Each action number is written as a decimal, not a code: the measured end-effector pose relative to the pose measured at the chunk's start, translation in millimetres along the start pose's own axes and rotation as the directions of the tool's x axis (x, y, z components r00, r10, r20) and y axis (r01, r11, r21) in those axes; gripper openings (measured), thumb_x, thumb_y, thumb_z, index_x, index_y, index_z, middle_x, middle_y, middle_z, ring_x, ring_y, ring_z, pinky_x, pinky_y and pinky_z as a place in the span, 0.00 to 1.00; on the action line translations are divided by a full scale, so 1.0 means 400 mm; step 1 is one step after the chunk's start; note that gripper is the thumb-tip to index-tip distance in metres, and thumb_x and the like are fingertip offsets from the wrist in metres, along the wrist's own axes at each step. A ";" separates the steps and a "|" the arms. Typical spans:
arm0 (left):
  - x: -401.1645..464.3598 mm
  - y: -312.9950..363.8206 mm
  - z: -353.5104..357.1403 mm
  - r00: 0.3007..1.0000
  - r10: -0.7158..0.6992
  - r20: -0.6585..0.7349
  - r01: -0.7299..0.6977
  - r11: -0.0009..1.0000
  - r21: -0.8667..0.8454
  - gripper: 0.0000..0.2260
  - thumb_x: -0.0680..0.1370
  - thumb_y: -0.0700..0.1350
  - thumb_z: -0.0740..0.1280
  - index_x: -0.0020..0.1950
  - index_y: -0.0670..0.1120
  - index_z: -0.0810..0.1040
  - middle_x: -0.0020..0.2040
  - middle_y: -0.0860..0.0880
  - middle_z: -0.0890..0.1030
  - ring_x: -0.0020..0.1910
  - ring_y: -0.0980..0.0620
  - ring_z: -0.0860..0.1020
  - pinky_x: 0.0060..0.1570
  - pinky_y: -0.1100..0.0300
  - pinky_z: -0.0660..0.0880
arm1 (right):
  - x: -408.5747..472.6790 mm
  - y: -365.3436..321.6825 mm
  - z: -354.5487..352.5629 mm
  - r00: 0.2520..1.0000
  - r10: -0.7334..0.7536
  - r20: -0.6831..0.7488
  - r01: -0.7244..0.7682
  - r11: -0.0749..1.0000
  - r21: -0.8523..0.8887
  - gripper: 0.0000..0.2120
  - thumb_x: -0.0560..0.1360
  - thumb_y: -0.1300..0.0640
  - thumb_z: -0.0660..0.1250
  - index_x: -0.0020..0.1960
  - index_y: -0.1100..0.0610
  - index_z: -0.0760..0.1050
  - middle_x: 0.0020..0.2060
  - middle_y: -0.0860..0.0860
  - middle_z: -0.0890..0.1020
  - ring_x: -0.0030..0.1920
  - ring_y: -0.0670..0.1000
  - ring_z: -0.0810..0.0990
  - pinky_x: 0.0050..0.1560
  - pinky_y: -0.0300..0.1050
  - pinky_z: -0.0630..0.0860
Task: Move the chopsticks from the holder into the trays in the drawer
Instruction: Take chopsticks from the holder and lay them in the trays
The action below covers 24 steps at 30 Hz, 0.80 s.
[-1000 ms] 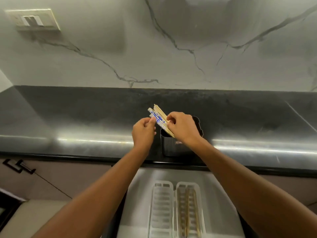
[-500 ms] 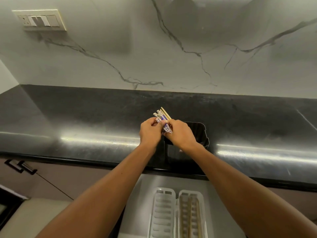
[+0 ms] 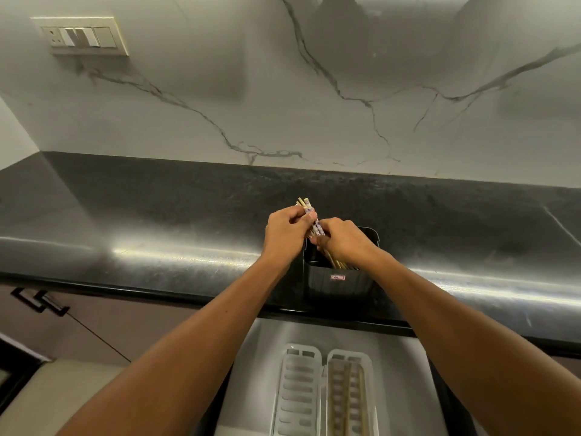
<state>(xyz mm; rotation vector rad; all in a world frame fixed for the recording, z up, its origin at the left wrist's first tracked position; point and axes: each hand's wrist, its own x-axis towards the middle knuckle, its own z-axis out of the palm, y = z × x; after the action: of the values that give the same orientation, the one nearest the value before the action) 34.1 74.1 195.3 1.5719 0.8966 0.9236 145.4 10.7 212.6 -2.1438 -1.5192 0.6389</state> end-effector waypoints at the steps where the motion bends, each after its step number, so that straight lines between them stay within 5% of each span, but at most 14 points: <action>1: -0.001 0.001 -0.001 1.000 -0.003 -0.001 0.003 1.000 -0.003 0.06 0.78 0.44 0.67 0.49 0.47 0.84 0.43 0.47 0.85 0.46 0.47 0.83 0.53 0.45 0.79 | 0.001 0.000 -0.003 1.000 0.002 0.004 -0.002 1.000 -0.009 0.10 0.79 0.53 0.61 0.58 0.57 0.74 0.46 0.54 0.82 0.44 0.51 0.80 0.46 0.46 0.76; 5: -0.003 -0.001 -0.006 1.000 -0.018 -0.025 0.019 1.000 0.020 0.08 0.79 0.45 0.65 0.51 0.47 0.83 0.44 0.48 0.84 0.45 0.49 0.83 0.53 0.45 0.79 | 0.004 -0.004 -0.033 0.995 -0.010 -0.101 0.006 0.999 -0.038 0.09 0.80 0.54 0.61 0.55 0.58 0.73 0.43 0.53 0.81 0.38 0.47 0.79 0.39 0.39 0.75; 8: -0.005 -0.006 -0.011 1.000 -0.010 0.003 0.010 0.999 0.040 0.08 0.80 0.44 0.63 0.51 0.46 0.82 0.45 0.47 0.84 0.47 0.48 0.83 0.55 0.45 0.79 | 0.011 -0.014 -0.082 0.982 -0.036 -0.184 0.042 0.999 0.032 0.06 0.79 0.55 0.61 0.49 0.57 0.74 0.40 0.52 0.82 0.40 0.48 0.82 0.48 0.46 0.81; 13: -0.025 0.013 0.001 0.984 0.036 0.173 -0.057 0.991 0.120 0.14 0.81 0.48 0.61 0.63 0.45 0.78 0.55 0.48 0.82 0.56 0.52 0.79 0.62 0.51 0.75 | 0.006 -0.073 -0.193 0.948 -0.096 -0.302 0.153 0.974 0.170 0.08 0.80 0.57 0.60 0.51 0.61 0.74 0.41 0.56 0.82 0.42 0.54 0.84 0.48 0.48 0.81; 16: -0.040 0.045 0.024 0.956 0.064 0.285 -0.087 0.994 0.069 0.12 0.82 0.47 0.58 0.61 0.48 0.77 0.54 0.50 0.81 0.55 0.54 0.78 0.60 0.55 0.74 | -0.001 -0.105 -0.256 0.947 -0.080 -0.310 0.179 0.935 0.305 0.07 0.80 0.58 0.59 0.52 0.61 0.73 0.43 0.58 0.83 0.42 0.55 0.85 0.45 0.46 0.82; 20: -0.057 0.080 0.043 0.923 -0.011 0.384 0.089 0.978 -0.186 0.09 0.83 0.45 0.57 0.57 0.48 0.76 0.50 0.45 0.83 0.50 0.49 0.83 0.53 0.54 0.80 | -0.015 -0.119 -0.300 0.966 -0.003 -0.260 0.134 0.863 0.488 0.07 0.81 0.58 0.58 0.53 0.61 0.71 0.41 0.56 0.83 0.40 0.51 0.85 0.35 0.40 0.81; 24: -0.081 0.102 0.044 0.849 -0.071 0.524 0.265 0.915 -0.305 0.09 0.82 0.44 0.59 0.57 0.42 0.76 0.46 0.43 0.83 0.44 0.48 0.84 0.50 0.52 0.82 | -0.027 -0.103 -0.291 0.974 0.055 -0.219 0.097 0.775 0.624 0.05 0.81 0.59 0.58 0.52 0.59 0.71 0.42 0.57 0.84 0.39 0.52 0.85 0.42 0.46 0.83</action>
<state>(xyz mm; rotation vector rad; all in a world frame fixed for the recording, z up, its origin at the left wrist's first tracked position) 39.8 31.3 229.1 1.2872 0.4445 0.4723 180.8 3.2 331.1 -1.6041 -1.0036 0.7397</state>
